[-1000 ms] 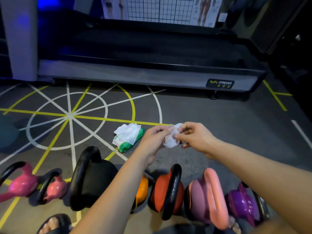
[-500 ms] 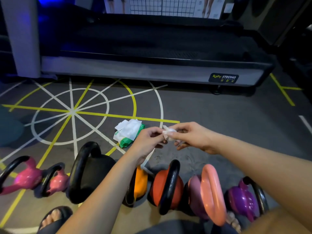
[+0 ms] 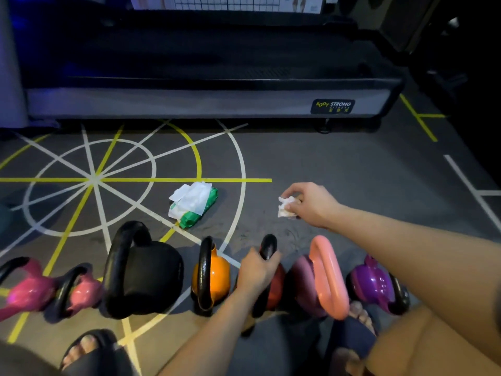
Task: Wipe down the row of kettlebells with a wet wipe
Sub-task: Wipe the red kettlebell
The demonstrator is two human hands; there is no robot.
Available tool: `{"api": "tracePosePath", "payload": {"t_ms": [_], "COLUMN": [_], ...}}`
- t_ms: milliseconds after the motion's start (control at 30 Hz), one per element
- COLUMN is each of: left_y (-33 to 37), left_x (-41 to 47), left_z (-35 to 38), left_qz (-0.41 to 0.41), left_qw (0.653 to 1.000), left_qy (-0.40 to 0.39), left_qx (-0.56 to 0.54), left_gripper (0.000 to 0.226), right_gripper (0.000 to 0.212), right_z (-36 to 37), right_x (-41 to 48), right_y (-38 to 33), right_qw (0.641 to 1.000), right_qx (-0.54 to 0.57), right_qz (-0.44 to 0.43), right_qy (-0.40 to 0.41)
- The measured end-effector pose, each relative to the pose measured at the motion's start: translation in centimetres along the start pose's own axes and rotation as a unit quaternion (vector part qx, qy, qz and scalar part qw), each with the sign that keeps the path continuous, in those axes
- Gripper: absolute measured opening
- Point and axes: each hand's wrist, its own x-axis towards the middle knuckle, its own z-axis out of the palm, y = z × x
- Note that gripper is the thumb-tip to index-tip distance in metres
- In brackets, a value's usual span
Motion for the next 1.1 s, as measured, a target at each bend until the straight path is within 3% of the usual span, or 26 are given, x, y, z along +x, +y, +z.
{"api": "tracePosePath", "payload": {"t_ms": [167, 267, 400, 533, 600, 700, 800, 967, 1100], "left_y": [-0.8, -2.0, -4.4, -6.2, -7.0, -8.8, -10.3, -9.2, -8.0], "left_x": [-1.0, -1.3, -1.8, -2.6, -3.0, -3.4, -3.5, -6.1, -7.6], "left_z": [0.7, -0.4, -2.4, -4.4, -5.2, -6.1, -6.7, -5.0, -4.2], "left_qz": [0.045, 0.064, 0.112, 0.134, 0.134, 0.147, 0.152, 0.175, 0.198], "left_qw": [0.997, 0.997, 0.99, 0.981, 0.979, 0.976, 0.968, 0.943, 0.923], "left_qy": [0.04, 0.008, -0.043, -0.084, -0.088, -0.095, -0.114, -0.137, -0.145], "left_qx": [0.039, 0.03, 0.075, 0.116, 0.123, 0.127, 0.166, 0.246, 0.295], "left_gripper": [0.054, 0.061, 0.039, 0.042, 0.054, 0.065, 0.04, 0.013, 0.017], "right_gripper": [0.024, 0.027, 0.03, 0.033, 0.028, 0.017, 0.01, 0.014, 0.007], "right_z": [1.3, 1.6, 1.8, 2.5, 4.1, 8.5, 13.6, 17.4, 18.0], "right_x": [-0.8, -1.2, -2.0, -2.7, -3.2, -5.3, -8.6, -10.4, -10.6], "right_y": [1.2, 1.0, 0.5, 0.6, 1.3, 2.3, 3.6, 5.8, 6.8], "right_qw": [0.996, 0.989, 0.977, 0.962, 0.973, 0.992, 0.965, 0.941, 0.927], "right_qx": [-0.082, -0.143, -0.195, -0.247, -0.202, -0.007, 0.157, 0.215, 0.218], "right_qz": [-0.009, -0.004, -0.012, 0.013, 0.051, 0.128, 0.204, 0.257, 0.304], "right_qy": [-0.029, -0.043, -0.09, -0.114, -0.095, 0.005, 0.059, 0.041, 0.001]}}
